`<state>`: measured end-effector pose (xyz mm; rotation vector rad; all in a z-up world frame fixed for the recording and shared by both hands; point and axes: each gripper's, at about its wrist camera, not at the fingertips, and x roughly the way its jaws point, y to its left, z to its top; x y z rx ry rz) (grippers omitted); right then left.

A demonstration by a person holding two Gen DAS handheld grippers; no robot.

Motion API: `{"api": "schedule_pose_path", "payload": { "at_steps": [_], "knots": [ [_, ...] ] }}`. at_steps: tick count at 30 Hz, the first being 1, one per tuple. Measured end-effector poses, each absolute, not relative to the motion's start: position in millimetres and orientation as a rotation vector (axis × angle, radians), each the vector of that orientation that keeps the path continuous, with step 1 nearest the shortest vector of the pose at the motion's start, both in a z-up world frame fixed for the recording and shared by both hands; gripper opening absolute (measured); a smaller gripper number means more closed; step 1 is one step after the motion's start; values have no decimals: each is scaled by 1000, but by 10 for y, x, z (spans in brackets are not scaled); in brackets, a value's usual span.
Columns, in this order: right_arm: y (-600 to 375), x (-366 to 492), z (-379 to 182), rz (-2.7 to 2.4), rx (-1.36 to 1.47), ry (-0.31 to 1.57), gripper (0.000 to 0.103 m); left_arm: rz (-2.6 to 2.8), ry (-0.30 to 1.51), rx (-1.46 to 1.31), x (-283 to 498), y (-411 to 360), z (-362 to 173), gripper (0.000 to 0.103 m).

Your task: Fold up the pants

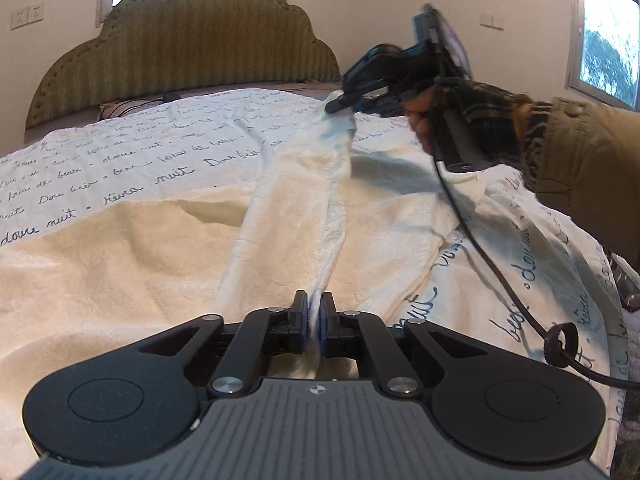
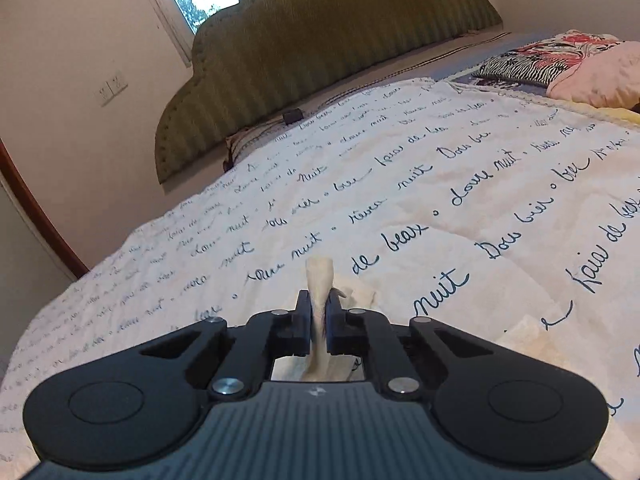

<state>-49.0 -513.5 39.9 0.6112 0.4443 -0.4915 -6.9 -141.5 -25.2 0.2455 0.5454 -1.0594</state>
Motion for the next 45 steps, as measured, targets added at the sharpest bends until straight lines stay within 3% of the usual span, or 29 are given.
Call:
{"api": "schedule_pose_path", "payload": {
  "at_steps": [5,11,17,22,27,29,34,38,45],
  "knots": [
    [-5101,-577,797,-401,632,352,6,-1014,516,175,-34,-1337,-176,4],
    [-4924,-974,1288,-238,558,69,7,-964,403,160,-163,-1259,62,3],
    [-5357,-1398,604,-495,759,380,7,-1004,517,192,-171,-1315,-29,3],
    [-5370,-1146,564,-441,787,403,7,-909,496,159,-71,-1300,85,3],
    [-5214,-1072,1242,-221,756,48,7,-862,403,88,-38,-1192,363,3],
    [-5162,-1249,1376,-224,697,-9,7,-905,404,145,-108,-1230,399,3],
    [-5307,-1799,795,-499,693,245,7,-1024,481,276,-323,-1393,117,6],
    [-5411,-2319,69,-590,921,307,7,-1049,466,390,-480,-1455,-51,6],
    [-5165,-2495,93,-635,801,335,7,-1087,448,419,-480,-1373,0,6]
  ]
}}
